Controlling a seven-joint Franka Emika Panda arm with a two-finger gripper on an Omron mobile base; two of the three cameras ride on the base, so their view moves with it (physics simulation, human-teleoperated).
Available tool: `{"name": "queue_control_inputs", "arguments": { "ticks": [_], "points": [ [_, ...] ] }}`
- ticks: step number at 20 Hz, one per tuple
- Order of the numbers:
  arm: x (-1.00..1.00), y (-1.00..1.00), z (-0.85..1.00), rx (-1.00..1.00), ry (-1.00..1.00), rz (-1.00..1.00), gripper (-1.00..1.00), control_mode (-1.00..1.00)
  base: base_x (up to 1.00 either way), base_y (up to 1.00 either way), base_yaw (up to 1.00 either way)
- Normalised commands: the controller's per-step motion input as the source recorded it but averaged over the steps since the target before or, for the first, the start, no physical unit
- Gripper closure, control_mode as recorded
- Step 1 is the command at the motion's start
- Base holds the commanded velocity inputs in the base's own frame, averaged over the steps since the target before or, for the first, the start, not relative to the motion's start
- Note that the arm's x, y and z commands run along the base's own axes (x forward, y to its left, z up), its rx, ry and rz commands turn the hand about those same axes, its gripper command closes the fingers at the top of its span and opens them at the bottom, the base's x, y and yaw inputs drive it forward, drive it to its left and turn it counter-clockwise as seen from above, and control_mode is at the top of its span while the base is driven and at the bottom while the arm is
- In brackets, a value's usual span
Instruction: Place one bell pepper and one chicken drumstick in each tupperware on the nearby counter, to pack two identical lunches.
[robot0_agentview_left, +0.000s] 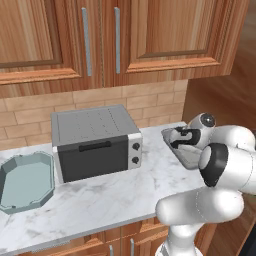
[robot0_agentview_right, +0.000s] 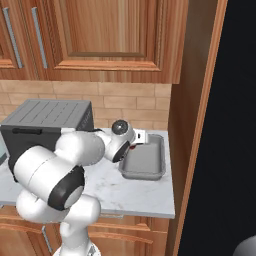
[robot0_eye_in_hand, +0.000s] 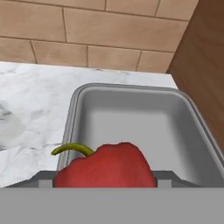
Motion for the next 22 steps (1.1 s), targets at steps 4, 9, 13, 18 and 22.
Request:
{"name": "queue_control_inputs", "arguments": {
  "ticks": [4, 9, 13, 18, 22],
  "points": [
    [0.40, -0.26, -0.33, 0.00, 0.02, 0.00, 1.00, -1.00, 0.00, 0.00, 0.00],
    [0.47, -0.15, -0.33, 0.00, 0.02, 0.00, 1.00, -1.00, 0.00, 0.00, 0.00],
    [0.34, -0.21, -0.18, 0.00, 0.04, 0.00, -1.00, -1.00, 0.00, 0.00, 0.00],
    [0.01, -0.23, -0.01, 0.00, 0.01, 0.00, -1.00, -1.00, 0.00, 0.00, 0.00],
    [-0.02, 0.00, 0.20, 0.00, 0.01, 0.00, -1.00, -1.00, 0.00, 0.00, 0.00]
  ]
}}
